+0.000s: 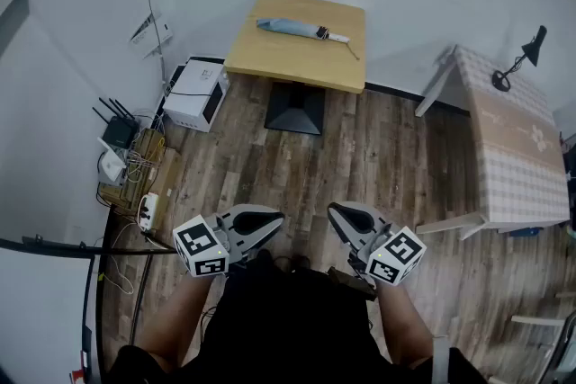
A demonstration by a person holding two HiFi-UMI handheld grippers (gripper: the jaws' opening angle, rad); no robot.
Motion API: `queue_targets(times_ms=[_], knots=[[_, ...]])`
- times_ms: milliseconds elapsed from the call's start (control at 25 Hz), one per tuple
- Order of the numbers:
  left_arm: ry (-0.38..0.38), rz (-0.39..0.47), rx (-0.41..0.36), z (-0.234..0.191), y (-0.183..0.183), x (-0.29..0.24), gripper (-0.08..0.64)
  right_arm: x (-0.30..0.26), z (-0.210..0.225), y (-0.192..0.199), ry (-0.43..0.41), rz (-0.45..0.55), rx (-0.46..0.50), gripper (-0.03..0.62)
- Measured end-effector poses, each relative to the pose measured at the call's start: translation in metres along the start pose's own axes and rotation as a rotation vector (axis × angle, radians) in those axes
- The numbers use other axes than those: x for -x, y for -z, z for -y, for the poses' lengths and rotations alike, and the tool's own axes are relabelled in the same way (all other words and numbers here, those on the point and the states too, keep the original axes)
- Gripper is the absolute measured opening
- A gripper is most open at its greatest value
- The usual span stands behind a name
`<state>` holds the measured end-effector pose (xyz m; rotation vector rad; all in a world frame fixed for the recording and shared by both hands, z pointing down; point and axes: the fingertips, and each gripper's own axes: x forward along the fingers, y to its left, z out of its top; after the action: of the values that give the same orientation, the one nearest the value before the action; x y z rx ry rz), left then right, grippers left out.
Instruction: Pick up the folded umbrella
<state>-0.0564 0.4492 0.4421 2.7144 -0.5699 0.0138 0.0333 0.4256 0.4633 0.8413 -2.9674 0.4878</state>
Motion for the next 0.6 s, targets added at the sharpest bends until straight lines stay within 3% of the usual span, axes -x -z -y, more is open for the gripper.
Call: queue_targets(times_ms=[280,600], knots=[[0.001,-0.007,-0.004,0.019,0.008,-0.013,0.009,0.012,-0.015,0.007,-0.053,-0.039,0.09,0.018],[-0.04,-0.026,-0.004,0.022,0.026,-0.016,0.009,0.028,0.009,0.017,0.094,-0.012,0.154,0.018]])
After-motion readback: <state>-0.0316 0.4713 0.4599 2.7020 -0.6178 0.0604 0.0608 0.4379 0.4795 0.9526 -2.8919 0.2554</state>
